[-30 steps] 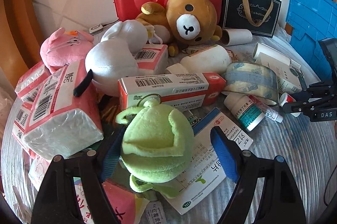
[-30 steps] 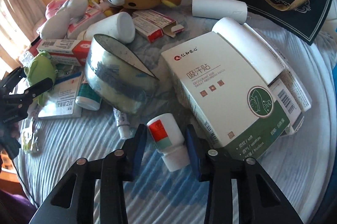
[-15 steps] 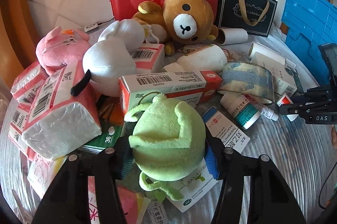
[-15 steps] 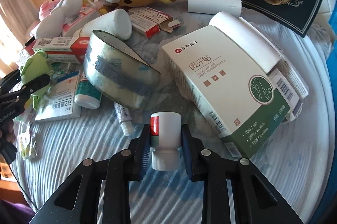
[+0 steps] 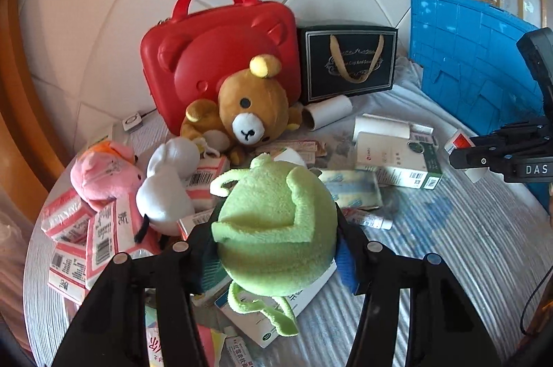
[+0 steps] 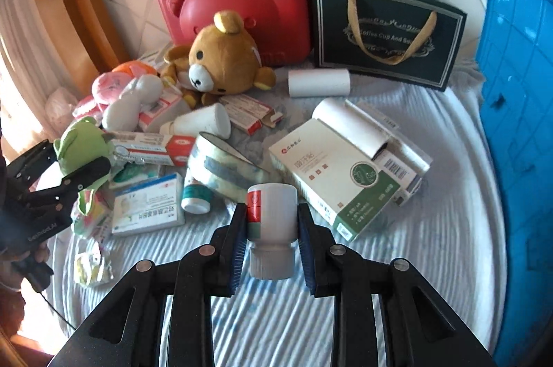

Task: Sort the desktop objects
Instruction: 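Carry the bottle and green plush into the blue bin and release both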

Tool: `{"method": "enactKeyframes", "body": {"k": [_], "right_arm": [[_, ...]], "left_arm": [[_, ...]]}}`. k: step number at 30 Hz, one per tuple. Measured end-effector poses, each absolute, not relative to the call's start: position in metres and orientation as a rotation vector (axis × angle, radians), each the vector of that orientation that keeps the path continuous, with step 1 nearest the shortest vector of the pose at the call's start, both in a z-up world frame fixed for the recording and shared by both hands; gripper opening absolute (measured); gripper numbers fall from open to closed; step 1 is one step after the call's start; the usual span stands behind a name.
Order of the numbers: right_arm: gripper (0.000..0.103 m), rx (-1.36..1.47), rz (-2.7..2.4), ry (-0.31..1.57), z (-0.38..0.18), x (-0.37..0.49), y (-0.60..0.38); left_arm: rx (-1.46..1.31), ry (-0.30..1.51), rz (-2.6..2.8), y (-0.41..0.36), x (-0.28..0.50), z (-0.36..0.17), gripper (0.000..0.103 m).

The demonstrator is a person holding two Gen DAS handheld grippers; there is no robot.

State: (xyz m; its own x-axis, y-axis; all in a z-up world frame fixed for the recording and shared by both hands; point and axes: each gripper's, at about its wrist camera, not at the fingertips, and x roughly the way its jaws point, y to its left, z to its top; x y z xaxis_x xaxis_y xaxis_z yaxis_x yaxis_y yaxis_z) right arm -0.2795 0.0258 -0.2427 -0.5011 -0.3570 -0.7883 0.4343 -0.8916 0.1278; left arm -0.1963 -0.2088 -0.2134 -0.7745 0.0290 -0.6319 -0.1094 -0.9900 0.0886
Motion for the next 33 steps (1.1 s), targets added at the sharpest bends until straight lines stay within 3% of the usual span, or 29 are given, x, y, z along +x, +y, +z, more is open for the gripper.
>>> {"method": "enactKeyframes", "body": {"k": [16, 25, 33], "right_arm": [[0.027, 0.721, -2.876, -0.044, -0.068, -0.137, 0.116], [0.027, 0.519, -3.117, -0.12, -0.008, -0.093, 0.216], [0.027, 0.469, -3.229, -0.216, 0.013, -0.09, 0.308]], "left_arm": [[-0.458, 0.362, 2.678, -0.054, -0.169, -0.06, 0.054], [-0.246, 0.347, 2.539, 0.079, -0.163, 0.009, 0.054], [-0.207, 0.351, 2.464, 0.187, -0.175, 0.036, 0.054]]}}
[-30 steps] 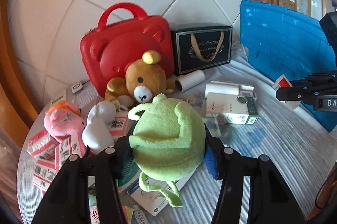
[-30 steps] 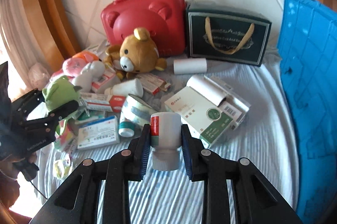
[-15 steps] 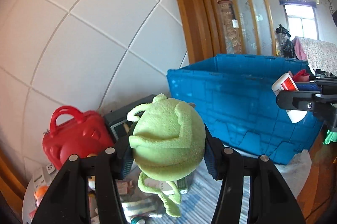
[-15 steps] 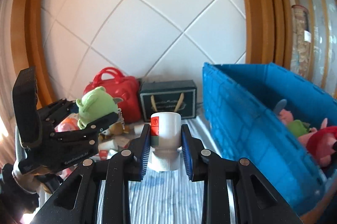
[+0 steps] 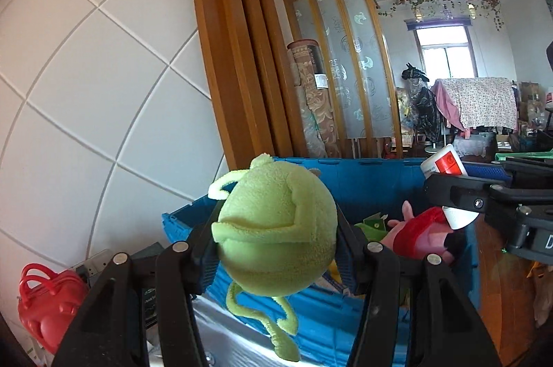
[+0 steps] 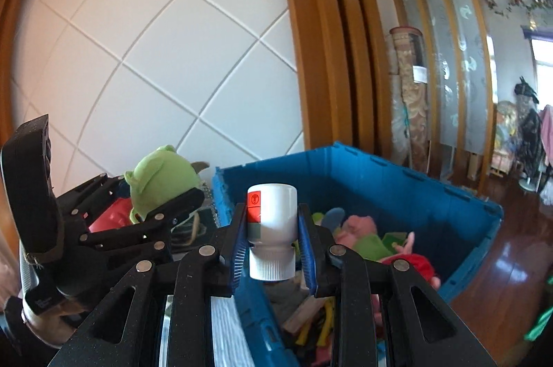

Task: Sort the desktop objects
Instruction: 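Carry the bottle and green plush into the blue bin and release both, then move both empty tools back to the table pile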

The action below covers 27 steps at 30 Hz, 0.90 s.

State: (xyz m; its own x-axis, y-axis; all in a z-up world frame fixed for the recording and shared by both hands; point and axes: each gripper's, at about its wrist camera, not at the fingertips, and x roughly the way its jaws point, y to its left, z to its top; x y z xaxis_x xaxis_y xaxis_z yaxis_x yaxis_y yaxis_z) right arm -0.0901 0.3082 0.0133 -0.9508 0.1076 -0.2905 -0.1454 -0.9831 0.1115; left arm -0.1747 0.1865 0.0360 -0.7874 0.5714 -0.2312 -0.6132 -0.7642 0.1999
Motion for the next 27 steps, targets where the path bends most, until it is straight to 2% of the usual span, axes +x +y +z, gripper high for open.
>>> {"method": "enactKeyframes", "body": {"k": [10, 12, 13, 14, 16, 18, 21, 27], "right_arm": [[0.028, -0.437, 2.894, 0.25, 0.015, -0.105, 0.385], [0.039, -0.473, 2.861, 0.25, 0.015, -0.115, 0.398], [0.062, -0.462, 2.845, 0.247, 0.015, -0.119, 0.403], [0.073, -0.435, 2.831, 0.239, 0.015, -0.119, 0.407], [0.073, -0.388, 2.802, 0.236, 0.016, -0.117, 0.412], [0.073, -0.343, 2.807, 0.27, 0.018, -0.111, 0.417], [0.076, -0.327, 2.81, 0.28, 0.017, -0.109, 0.423], [0.078, -0.295, 2.843, 0.281, 0.021, -0.104, 0.419]], "left_arm": [[-0.285, 0.396, 2.489, 0.263, -0.205, 0.044, 0.06], [-0.314, 0.439, 2.525, 0.279, -0.215, 0.045, 0.061], [-0.317, 0.458, 2.548, 0.285, -0.218, 0.046, 0.065], [-0.32, 0.469, 2.573, 0.288, -0.219, 0.046, 0.068], [-0.299, 0.455, 2.619, 0.289, -0.219, 0.049, 0.081], [-0.278, 0.429, 2.659, 0.284, -0.216, 0.053, 0.084], [-0.271, 0.384, 2.706, 0.279, -0.217, 0.056, 0.098], [-0.279, 0.374, 2.726, 0.276, -0.219, 0.056, 0.099]]}}
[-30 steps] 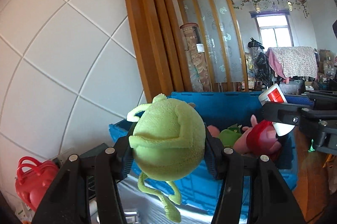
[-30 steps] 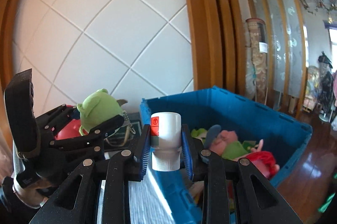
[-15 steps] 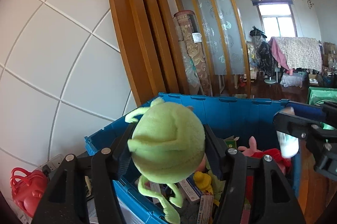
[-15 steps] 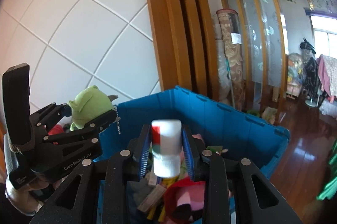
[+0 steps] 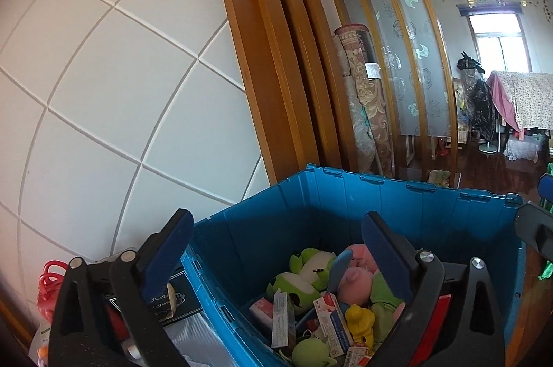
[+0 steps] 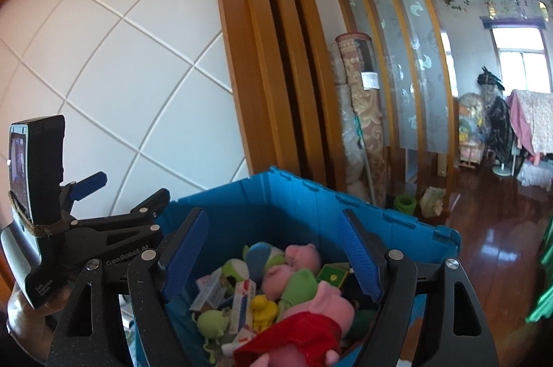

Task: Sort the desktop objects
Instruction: 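Move both empty tools back to the table pile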

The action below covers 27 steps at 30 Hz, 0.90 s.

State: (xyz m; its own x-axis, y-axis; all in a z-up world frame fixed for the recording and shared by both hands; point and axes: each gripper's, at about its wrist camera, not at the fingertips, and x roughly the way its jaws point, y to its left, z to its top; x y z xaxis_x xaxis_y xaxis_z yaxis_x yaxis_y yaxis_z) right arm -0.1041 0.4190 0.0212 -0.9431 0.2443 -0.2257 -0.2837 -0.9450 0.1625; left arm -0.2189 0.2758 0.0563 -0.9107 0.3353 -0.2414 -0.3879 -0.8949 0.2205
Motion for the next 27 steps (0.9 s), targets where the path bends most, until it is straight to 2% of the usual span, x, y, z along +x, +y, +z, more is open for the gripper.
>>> {"method": "enactKeyframes", "body": {"k": [12, 23, 27], "right_arm": [[0.079, -0.284, 2.942, 0.248, 0.023, -0.105, 0.393], [0.081, -0.357, 3.076, 0.166, 0.012, -0.111, 0.314], [0.086, -0.403, 3.166, 0.135, 0.003, -0.119, 0.271]], "left_arm": [[-0.288, 0.295, 2.842, 0.219, -0.204, 0.046, 0.099], [-0.419, 0.259, 3.012, 0.081, -0.18, -0.004, 0.099], [-0.475, 0.261, 3.084, 0.02, -0.166, -0.025, 0.099]]}}
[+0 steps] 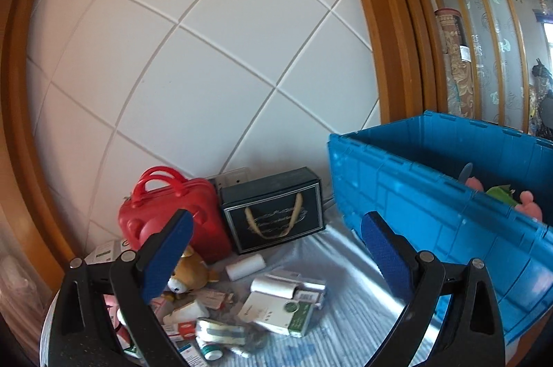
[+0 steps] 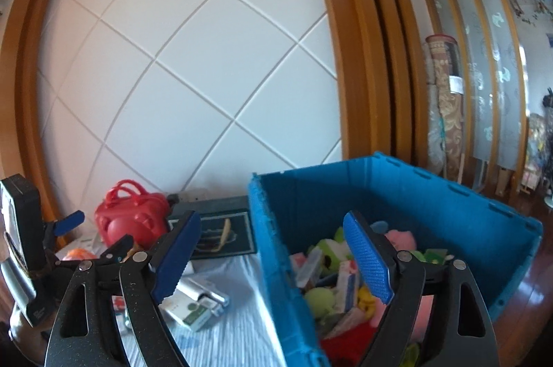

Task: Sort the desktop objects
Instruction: 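Move both empty tools back to the table pile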

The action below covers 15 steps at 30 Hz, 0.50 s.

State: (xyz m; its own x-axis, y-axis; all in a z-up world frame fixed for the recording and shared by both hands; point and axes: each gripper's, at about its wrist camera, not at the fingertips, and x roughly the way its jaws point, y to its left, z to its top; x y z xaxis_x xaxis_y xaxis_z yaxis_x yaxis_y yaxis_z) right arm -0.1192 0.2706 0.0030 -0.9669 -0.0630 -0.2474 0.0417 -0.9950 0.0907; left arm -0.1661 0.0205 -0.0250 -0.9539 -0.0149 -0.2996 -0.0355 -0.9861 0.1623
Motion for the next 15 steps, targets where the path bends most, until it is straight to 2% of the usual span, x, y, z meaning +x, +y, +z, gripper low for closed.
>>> {"method": "enactKeyframes", "body": {"k": [12, 15], "right_arm": [[0.088, 0.585, -2.727, -0.003, -0.064, -0.154, 0.104], [0.093, 0.63, -2.67, 0.017, -0.088, -0.164, 0.07]], "left_arm": [[-0.811, 0.298, 3.254, -0.167, -0.135, -0.102, 0.099], [-0.903, 0.303, 3.28, -0.207, -0.131, -0.12, 0.099]]}}
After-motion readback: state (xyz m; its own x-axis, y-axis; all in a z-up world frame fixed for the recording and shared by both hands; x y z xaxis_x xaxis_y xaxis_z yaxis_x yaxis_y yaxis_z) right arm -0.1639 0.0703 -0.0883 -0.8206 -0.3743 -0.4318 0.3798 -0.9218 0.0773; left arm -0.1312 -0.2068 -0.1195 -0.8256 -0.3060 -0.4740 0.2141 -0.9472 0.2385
